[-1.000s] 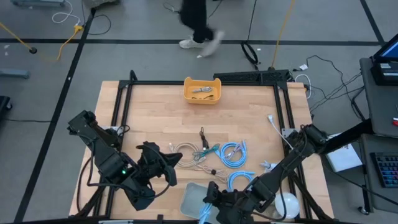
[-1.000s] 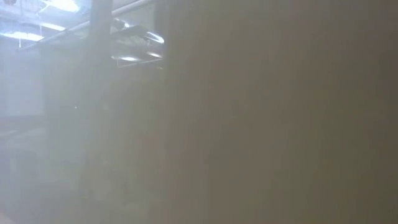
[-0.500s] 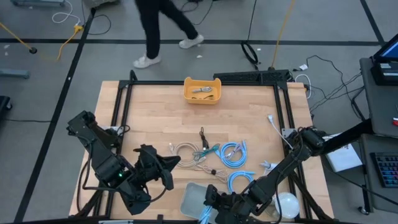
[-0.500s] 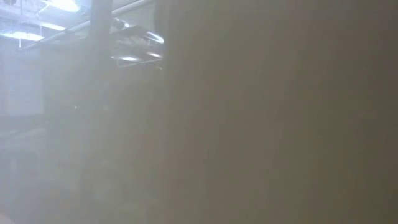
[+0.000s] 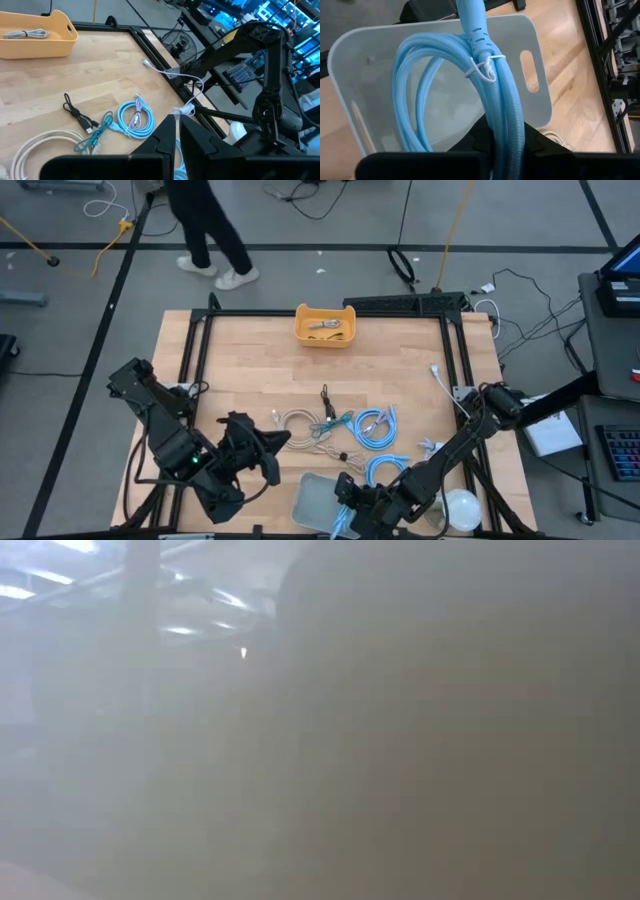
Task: Sort cables into bins
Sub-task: Put the blue HDMI cable into the gray bin
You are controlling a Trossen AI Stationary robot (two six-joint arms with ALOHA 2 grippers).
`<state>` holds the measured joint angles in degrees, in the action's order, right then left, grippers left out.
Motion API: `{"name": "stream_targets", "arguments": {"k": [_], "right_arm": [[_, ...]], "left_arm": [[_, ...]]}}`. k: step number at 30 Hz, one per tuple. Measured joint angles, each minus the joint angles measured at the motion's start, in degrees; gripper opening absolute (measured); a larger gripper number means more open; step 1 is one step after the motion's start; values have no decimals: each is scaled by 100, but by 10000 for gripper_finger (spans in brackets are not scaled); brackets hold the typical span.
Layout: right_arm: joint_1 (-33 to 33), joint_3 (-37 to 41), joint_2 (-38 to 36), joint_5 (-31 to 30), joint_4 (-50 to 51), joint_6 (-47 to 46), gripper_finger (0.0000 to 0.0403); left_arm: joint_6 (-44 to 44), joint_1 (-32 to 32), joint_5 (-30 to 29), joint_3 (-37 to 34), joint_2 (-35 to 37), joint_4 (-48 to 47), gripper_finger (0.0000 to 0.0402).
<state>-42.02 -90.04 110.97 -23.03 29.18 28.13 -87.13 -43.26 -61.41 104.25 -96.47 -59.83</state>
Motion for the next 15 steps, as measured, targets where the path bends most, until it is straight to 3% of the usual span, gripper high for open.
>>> {"name": "stream_targets", "arguments": {"k": [11, 15], "right_arm": [[-55, 11, -12, 181, 80, -144, 24], [-42, 27, 10, 446, -15, -622, 63]], "left_arm": [[-1, 49, 2, 0, 0, -14, 26], [-1, 49, 1, 0, 0, -20, 26]]}}
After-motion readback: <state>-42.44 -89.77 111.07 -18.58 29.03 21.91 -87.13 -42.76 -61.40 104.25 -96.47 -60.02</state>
